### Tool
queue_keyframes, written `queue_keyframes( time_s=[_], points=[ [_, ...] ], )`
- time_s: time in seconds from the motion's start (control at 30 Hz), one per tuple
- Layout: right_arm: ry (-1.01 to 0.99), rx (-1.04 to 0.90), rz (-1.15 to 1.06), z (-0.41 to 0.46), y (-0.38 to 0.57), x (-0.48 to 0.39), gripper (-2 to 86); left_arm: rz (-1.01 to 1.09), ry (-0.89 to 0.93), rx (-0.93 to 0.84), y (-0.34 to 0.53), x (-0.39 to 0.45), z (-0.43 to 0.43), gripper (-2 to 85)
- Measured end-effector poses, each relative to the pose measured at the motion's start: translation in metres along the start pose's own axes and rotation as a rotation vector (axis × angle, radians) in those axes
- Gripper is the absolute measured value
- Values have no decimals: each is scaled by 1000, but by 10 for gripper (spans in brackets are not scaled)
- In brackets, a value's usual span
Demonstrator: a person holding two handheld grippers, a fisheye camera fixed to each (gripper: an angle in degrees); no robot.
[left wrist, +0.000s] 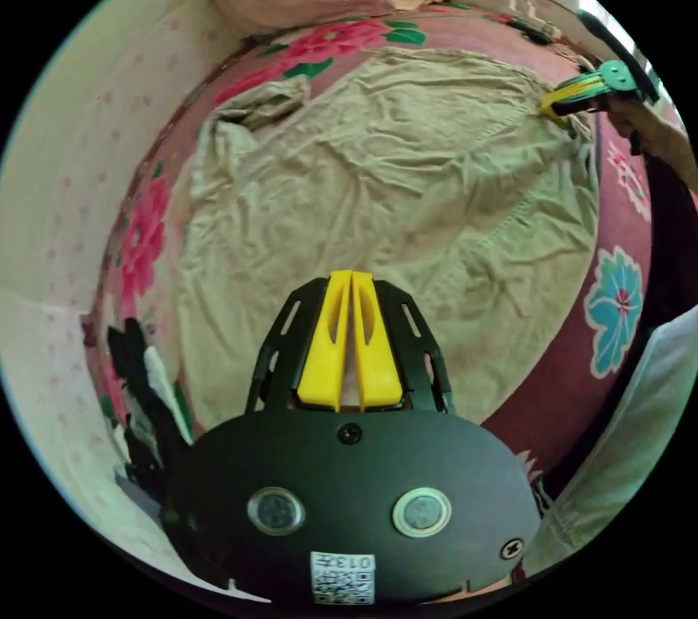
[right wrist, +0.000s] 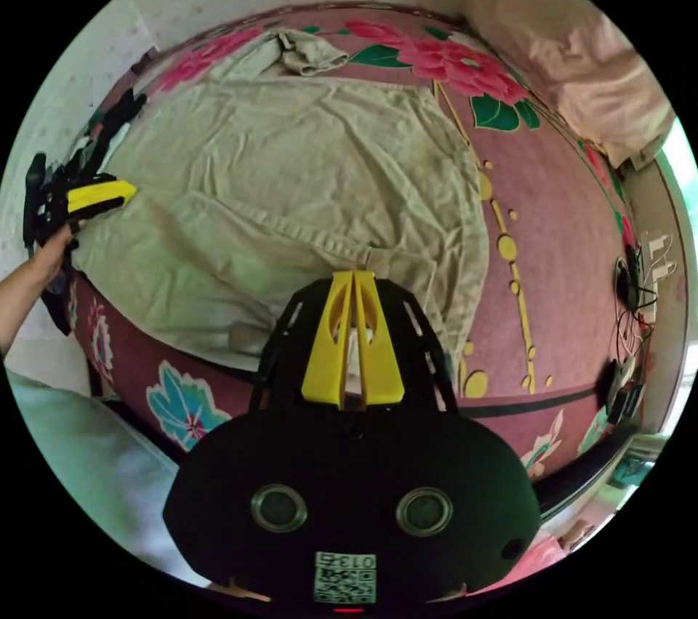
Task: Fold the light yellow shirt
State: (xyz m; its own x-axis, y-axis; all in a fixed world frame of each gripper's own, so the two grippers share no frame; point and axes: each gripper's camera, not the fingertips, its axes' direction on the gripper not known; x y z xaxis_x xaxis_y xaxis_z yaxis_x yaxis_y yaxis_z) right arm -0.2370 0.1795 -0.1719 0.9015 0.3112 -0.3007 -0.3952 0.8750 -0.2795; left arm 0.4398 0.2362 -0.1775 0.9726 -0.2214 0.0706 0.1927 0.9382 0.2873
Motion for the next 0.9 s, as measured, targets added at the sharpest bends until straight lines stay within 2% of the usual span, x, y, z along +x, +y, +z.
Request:
queue_keyframes(
  time_s=[0.07,0.13,0.2,0.27,0.37,0.43,0.53,0.6,0.73,0.83,0.9],
  points=[
    [-32,221,-21,-49,3,2,2,-134,32,77,41,-35,-35,7],
    [-84,303,-55,-72,-2,-8,3,-174,61,58,77,-46,-47,19],
    [-222,304,-160,-76,-18,-30,4,-135,54,11,107,-39,-51,50],
    [-378,263,-305,-66,-45,-76,3,-82,9,-44,135,-18,-51,92],
    [-495,161,-505,-37,-80,-149,3,-19,-44,-46,145,3,-40,105],
    [-495,97,-592,-15,-98,-189,2,13,-50,-65,139,8,-26,99],
    [-473,-35,-646,28,-125,-233,0,120,-61,-166,132,8,11,31],
    [-397,-87,-648,51,-137,-243,-1,57,-44,-166,131,-9,28,9],
    [-528,-133,-490,53,-162,-221,-2,-29,97,-133,140,-35,35,-2],
    [-558,58,-443,2,-148,-189,-1,-114,27,-75,158,-42,5,-3],
    [-489,115,-380,-25,-127,-162,0,-215,-25,-45,167,-49,-13,-3]
  ],
)
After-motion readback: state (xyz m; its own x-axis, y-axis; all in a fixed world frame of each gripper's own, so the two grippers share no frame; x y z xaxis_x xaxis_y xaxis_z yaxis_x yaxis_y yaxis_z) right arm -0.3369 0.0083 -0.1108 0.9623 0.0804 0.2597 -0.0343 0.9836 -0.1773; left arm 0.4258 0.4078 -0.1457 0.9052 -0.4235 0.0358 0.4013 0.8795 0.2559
